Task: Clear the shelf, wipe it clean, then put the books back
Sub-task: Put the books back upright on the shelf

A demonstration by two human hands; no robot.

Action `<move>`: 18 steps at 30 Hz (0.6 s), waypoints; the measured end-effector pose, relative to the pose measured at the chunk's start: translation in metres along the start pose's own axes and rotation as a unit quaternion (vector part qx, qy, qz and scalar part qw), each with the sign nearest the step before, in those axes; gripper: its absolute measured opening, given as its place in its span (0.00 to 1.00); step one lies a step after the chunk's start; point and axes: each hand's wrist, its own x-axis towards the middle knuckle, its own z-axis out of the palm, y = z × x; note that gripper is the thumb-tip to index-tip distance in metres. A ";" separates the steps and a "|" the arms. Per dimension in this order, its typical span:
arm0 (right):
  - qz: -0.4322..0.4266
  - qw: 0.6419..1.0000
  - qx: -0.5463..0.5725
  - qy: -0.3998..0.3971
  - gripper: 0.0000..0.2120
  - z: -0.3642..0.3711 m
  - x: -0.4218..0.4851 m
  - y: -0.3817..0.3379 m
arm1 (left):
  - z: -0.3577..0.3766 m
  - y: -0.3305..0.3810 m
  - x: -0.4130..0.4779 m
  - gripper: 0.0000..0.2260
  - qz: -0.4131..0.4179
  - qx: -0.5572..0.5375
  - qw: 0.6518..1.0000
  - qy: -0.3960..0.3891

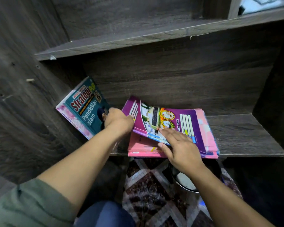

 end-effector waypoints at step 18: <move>0.052 0.974 -0.139 -0.171 0.30 0.013 -0.009 0.004 | -0.129 -0.010 -0.003 0.14 0.207 0.176 0.921 0.279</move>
